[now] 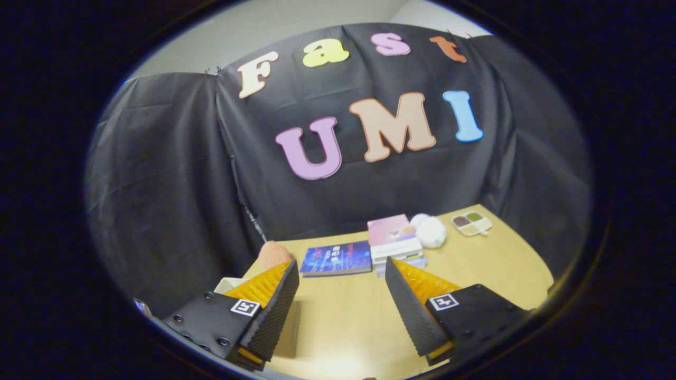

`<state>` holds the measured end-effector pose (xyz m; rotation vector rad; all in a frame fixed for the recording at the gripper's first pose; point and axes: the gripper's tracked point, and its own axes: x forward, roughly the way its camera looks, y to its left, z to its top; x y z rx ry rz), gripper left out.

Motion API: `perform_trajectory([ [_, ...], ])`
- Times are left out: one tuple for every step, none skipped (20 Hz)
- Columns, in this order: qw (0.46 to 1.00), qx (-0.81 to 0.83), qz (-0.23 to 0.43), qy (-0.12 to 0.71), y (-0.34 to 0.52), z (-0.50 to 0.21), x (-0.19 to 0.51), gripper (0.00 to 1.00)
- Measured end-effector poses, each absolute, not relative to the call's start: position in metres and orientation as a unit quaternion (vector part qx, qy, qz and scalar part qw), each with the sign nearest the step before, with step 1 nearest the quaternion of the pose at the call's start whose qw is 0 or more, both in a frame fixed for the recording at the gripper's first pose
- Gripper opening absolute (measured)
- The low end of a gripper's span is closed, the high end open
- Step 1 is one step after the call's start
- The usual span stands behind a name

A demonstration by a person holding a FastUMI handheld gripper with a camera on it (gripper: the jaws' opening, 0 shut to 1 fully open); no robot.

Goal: Open the storage box then place both shoes into the box .Put the left shoe in first, then the right shoe, with the right side of both shoes facing outward in a uniform manner.

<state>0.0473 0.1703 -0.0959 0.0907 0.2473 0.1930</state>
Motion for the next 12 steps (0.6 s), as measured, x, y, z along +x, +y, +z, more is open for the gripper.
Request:
perform_trajectory([
  [0.990, 0.034, 0.089, 0.103, 0.163, -0.083, 0.047, 1.00],
  [0.993, 0.023, 0.081, 0.084, 0.157, -0.070, 0.047, 1.00],
  [0.995, 0.012, 0.075, 0.067, 0.152, -0.058, 0.044, 1.00],
  [0.996, 0.002, 0.069, 0.051, 0.148, -0.048, 0.042, 1.00],
  [0.997, -0.003, 0.065, 0.038, 0.145, -0.039, 0.040, 1.00],
  [0.998, -0.002, 0.064, 0.027, 0.144, -0.032, 0.037, 1.00],
  [0.998, 0.002, 0.067, 0.019, 0.143, -0.029, 0.037, 1.00],
  [0.997, 0.009, 0.070, 0.013, 0.143, -0.025, 0.034, 1.00],
  [0.997, 0.016, 0.071, 0.010, 0.140, -0.022, 0.034, 1.00],
  [0.997, 0.022, 0.070, 0.007, 0.138, -0.019, 0.032, 1.00],
  [0.997, 0.025, 0.068, 0.007, 0.134, -0.019, 0.033, 1.00],
  [0.997, 0.026, 0.067, 0.007, 0.133, -0.019, 0.032, 1.00],
])
